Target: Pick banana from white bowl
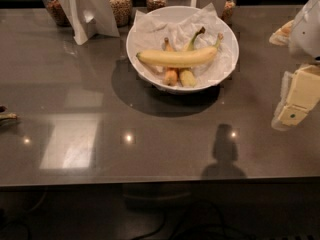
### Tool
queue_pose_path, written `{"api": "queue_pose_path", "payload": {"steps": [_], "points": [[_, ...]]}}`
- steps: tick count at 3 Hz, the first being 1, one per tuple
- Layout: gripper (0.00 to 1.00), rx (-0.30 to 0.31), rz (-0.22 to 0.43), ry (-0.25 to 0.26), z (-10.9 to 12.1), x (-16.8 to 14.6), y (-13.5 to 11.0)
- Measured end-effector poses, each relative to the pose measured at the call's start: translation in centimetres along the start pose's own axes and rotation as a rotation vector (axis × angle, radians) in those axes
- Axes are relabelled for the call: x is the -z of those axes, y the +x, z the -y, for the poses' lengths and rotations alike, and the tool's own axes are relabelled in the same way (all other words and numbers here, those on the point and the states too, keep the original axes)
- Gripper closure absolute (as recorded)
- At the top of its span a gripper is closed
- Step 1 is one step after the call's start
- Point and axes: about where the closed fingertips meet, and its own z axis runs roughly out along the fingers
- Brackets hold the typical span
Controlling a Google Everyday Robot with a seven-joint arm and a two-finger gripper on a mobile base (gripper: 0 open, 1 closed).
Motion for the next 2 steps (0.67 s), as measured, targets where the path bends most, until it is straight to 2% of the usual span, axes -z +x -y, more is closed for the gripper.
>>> {"api": "queue_pose_path", "payload": {"steps": [1, 2], "points": [[0.0, 0.0, 0.0, 0.0, 0.0, 0.0, 0.0], [0.0, 0.027, 0.061, 0.057, 1.3, -0.1, -1.4]]}}
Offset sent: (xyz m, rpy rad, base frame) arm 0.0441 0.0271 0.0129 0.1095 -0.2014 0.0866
